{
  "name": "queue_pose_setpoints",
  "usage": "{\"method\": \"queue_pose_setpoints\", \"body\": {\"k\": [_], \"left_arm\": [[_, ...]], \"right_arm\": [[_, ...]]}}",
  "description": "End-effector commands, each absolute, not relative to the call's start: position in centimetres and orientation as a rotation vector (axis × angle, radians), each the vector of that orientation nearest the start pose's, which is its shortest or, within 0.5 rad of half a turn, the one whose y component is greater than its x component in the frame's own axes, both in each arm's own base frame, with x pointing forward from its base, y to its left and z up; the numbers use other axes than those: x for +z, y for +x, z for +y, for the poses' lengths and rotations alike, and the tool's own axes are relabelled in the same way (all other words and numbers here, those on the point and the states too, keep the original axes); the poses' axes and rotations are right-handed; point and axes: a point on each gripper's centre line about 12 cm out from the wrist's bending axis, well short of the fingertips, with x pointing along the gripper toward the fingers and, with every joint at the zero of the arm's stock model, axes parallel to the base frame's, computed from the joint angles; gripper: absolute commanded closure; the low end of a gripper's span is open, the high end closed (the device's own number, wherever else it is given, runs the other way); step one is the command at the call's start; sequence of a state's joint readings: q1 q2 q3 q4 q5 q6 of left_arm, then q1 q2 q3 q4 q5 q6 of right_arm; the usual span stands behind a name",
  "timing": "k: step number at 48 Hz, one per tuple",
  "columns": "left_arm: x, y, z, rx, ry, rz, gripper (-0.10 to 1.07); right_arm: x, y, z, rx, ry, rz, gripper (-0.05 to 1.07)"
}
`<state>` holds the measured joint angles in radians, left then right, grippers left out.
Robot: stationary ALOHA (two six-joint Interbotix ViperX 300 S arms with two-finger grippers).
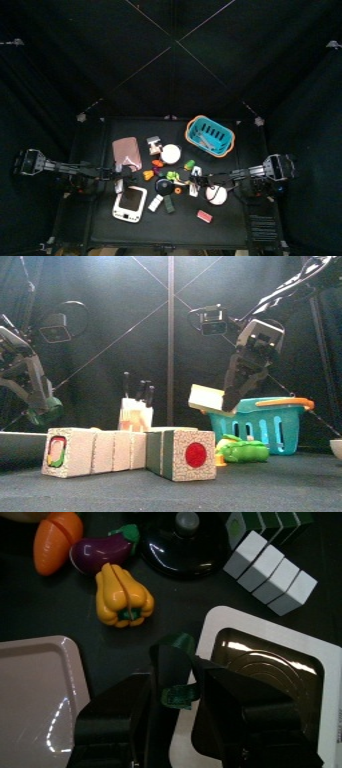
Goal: Drop seaweed inbetween stove and plate
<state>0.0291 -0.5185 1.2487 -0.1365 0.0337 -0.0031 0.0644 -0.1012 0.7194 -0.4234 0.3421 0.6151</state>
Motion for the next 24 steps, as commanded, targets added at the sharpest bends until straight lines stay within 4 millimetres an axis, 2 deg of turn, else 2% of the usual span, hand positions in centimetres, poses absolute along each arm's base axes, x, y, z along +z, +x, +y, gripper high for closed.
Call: {"method": "queue_pose_setpoints", "body": {"k": [1, 9, 24], "left_arm": [[13.8, 21.5, 1.2, 0.106, -0.158, 0.746, 0.22], [13.7, 21.6, 1.9, 0.137, -0.171, 0.744, 0.19], [12.5, 22.2, 2.1, 0.144, -0.17, 0.787, 0.11]], "right_arm": [[17.4, 34.8, 0.6, -0.161, 0.107, 0.88, 0.33], [17.2, 34.8, 0.6, -0.162, 0.106, 0.887, 0.33], [17.1, 34.9, 0.4, -0.165, 0.103, 0.887, 0.33]]}}
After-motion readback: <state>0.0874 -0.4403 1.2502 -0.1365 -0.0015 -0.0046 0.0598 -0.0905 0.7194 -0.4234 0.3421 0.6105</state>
